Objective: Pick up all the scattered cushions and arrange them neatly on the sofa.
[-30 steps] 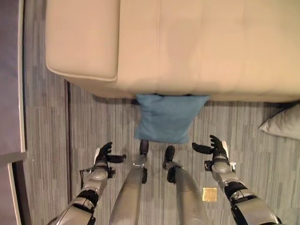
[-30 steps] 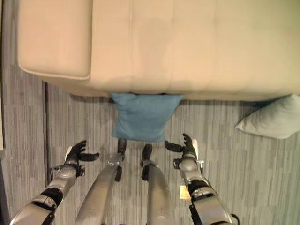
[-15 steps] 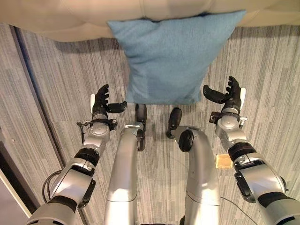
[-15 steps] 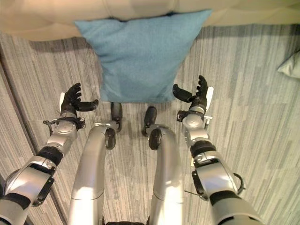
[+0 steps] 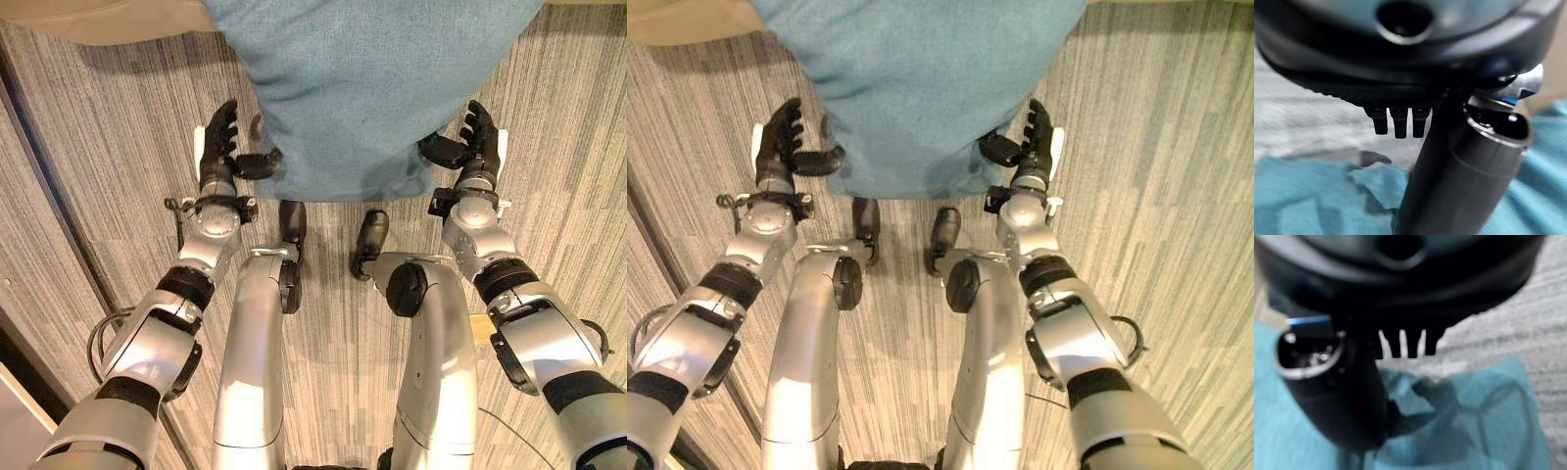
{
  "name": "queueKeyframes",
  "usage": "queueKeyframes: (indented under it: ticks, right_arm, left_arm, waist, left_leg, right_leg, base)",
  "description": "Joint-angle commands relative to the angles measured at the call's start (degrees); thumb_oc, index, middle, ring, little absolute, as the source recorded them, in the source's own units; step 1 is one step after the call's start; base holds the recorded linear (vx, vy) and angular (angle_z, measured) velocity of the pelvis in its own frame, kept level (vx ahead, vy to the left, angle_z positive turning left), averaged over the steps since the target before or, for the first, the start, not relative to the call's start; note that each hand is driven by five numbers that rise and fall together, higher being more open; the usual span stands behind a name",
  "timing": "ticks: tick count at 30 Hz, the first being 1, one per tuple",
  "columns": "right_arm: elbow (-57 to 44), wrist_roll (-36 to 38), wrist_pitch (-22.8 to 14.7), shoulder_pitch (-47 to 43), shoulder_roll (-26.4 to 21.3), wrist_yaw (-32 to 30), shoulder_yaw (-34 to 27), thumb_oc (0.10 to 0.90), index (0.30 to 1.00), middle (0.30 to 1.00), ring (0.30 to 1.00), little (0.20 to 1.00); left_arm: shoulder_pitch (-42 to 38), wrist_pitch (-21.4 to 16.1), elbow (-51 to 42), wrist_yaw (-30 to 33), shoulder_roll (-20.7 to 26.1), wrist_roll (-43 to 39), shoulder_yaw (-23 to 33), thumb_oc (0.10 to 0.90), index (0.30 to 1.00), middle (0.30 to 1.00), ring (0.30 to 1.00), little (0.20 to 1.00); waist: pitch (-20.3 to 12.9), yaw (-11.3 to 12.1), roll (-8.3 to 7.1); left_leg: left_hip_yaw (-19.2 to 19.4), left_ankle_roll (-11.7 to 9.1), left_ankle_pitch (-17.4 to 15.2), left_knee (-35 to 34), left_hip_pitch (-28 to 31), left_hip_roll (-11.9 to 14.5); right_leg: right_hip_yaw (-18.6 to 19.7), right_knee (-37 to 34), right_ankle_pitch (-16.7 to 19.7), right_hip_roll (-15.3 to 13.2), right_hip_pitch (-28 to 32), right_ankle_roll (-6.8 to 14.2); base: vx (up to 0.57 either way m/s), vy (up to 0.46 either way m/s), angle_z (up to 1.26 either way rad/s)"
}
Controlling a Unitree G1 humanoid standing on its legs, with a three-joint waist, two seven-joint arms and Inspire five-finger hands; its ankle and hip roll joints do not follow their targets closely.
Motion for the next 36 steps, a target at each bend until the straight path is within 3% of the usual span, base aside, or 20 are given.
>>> queueKeyframes:
  ticks: [1, 2, 3, 4, 6, 12, 17, 22, 24, 30, 36]
  right_arm:
    - [-7.5, -0.2, -6.6, -4.1, 3.4, 2.5, 1.3, 0.800, 0.900, 0.900, 0.900, 0.900]
    - [-8.4, -0.9, -6.6, -4.8, 5.2, 2.9, 2.7, 0.800, 0.900, 0.900, 0.900, 0.900]
    - [-8.4, -0.9, -6.6, -4.8, 5.2, 2.9, 2.6, 0.565, 0.547, 0.547, 0.547, 0.547]
    - [-9.1, -1.4, -6.7, -5.0, 6.1, 3.1, 3.3, 0.400, 0.300, 0.300, 0.300, 0.300]
    - [-11.0, -1.9, -7.3, -5.1, 6.8, 3.7, 4.0, 0.400, 0.300, 0.300, 0.300, 0.300]
    - [-17.5, -3.8, -9.3, -1.6, 4.6, 4.9, 1.5, 0.400, 0.300, 0.300, 0.300, 0.300]
    - [-21.0, -6.6, -9.4, 2.2, 3.4, 4.0, -1.3, 0.400, 0.300, 0.300, 0.300, 0.300]
    - [-23.9, -8.6, -9.8, 5.5, 4.9, 3.6, -3.8, 0.400, 0.300, 0.300, 0.300, 0.300]
    - [-25.8, -9.6, -10.0, 8.2, 6.1, 4.3, -4.9, 0.400, 0.300, 0.300, 0.300, 0.300]
    - [-30.6, -11.1, -11.3, 15.5, 8.0, 5.7, -7.3, 0.400, 0.300, 0.300, 0.300, 0.300]
    - [-37.6, -12.5, -12.0, 30.3, 10.2, 8.2, -9.9, 0.400, 0.300, 0.300, 0.300, 0.300]
  left_arm:
    - [0.6, -5.6, -3.7, 1.8, -1.8, -1.6, 1.0, 0.800, 0.900, 0.900, 0.900, 0.900]
    - [-0.6, -6.4, -4.4, 2.2, -2.9, -2.6, 0.8, 0.800, 0.900, 0.900, 0.900, 0.900]
    - [-0.6, -6.4, -4.4, 2.2, -2.9, -2.6, 0.8, 0.800, 0.900, 0.900, 0.900, 0.900]
    - [-0.8, -6.8, -5.2, 2.3, -3.6, -3.2, 0.8, 0.800, 0.900, 0.900, 0.900, 0.900]
    - [-1.5, -7.4, -7.4, 2.6, -4.1, -3.2, 0.5, 0.400, 0.300, 0.300, 0.300, 0.300]
    - [0.0, -9.0, -12.9, 2.5, -0.5, -3.3, 2.7, 0.400, 0.300, 0.300, 0.300, 0.300]
    - [3.0, -9.9, -16.0, 2.5, -0.4, -3.7, 5.5, 0.400, 0.300, 0.300, 0.300, 0.300]
    - [6.9, -10.4, -20.7, 1.4, -2.6, -2.9, 7.8, 0.400, 0.300, 0.300, 0.300, 0.300]
    - [10.1, -11.0, -23.4, 0.2, -5.3, -3.2, 8.7, 0.400, 0.300, 0.300, 0.300, 0.300]
    - [16.4, -10.7, -26.5, -2.5, -8.3, 0.0, 7.9, 0.400, 0.300, 0.300, 0.300, 0.300]
    - [28.2, -11.0, -31.0, -6.1, -13.1, -0.8, 6.8, 0.400, 0.300, 0.300, 0.300, 0.300]
  waist:
    - [-2.1, 0.2, 1.14]
    - [-2.1, 0.0, 1.05]
    - [-2.1, -0.1, 0.99]
    - [-2.1, -0.2, 0.85]
    - [-2.1, -0.4, 0.73]
    - [-2.2, -1.3, 0.52]
    - [-4.5, -1.9, 0.68]
    - [-10.7, -1.9, 2.28]
    - [-11.5, -2.2, 2.44]
    - [-12.8, -2.7, 2.41]
    - [-14.8, -2.8, 1.76]
  left_leg:
    - [-3.9, -0.9, -7.4, -0.3, 6.1, -0.6]
    - [-3.8, -1.2, -7.4, 0.2, 6.1, -0.4]
    - [-3.7, -1.2, -7.2, 0.0, 6.1, -0.5]
    - [-3.7, -1.2, -7.1, 0.0, 6.1, -0.6]
    - [-3.7, -1.4, -6.9, 0.2, 6.1, -0.6]
    - [-4.2, -1.7, -5.8, -0.3, 6.1, -0.6]
    - [-4.4, -1.9, -4.7, -2.8, 6.1, -0.8]
    - [-4.8, -2.3, -1.8, -12.3, 7.3, -1.0]
    - [-4.0, -2.8, -0.2, -19.1, 13.3, -1.5]
    - [-4.6, -3.3, 2.2, -29.6, 24.3, -1.8]
    - [-6.1, -4.0, 4.6, -42.2, 40.3, -2.2]
  right_leg:
    - [3.2, -5.8, 0.3, -0.7, 6.8, 5.7]
    - [3.2, -5.4, 0.3, -0.6, 6.9, 5.7]
    - [3.2, -5.6, 0.5, -0.7, 6.9, 5.7]
    - [3.3, -5.7, 0.6, -0.5, 6.9, 5.6]
    - [3.2, -5.7, 1.0, -0.4, 7.0, 5.7]
    - [3.1, -6.6, 2.7, 0.0, 7.4, 6.1]
    - [2.7, -9.6, 4.4, 0.5, 7.8, 6.4]
    - [1.1, -19.4, 6.1, 1.0, 10.1, 6.8]
    - [0.5, -25.2, 7.2, 1.4, 15.5, 7.5]
    - [-0.1, -34.7, 9.6, 1.6, 25.8, 8.9]
    - [-1.3, -46.8, 12.1, 0.1, 40.5, 10.1]
  base:
    - [0.00, 0.000, 0.00]
    - [0.00, 0.000, 0.00]
    - [0.00, 0.000, 0.00]
    - [0.00, 0.000, 0.00]
    - [0.00, 0.000, 0.00]
    - [-0.01, 0.006, -0.02]
    - [-0.04, -0.003, -0.04]
    - [-0.09, 0.016, -0.01]
    - [-0.14, -0.010, 0.02]
    - [-0.08, -0.022, 0.04]
    - [-0.03, -0.048, 0.10]
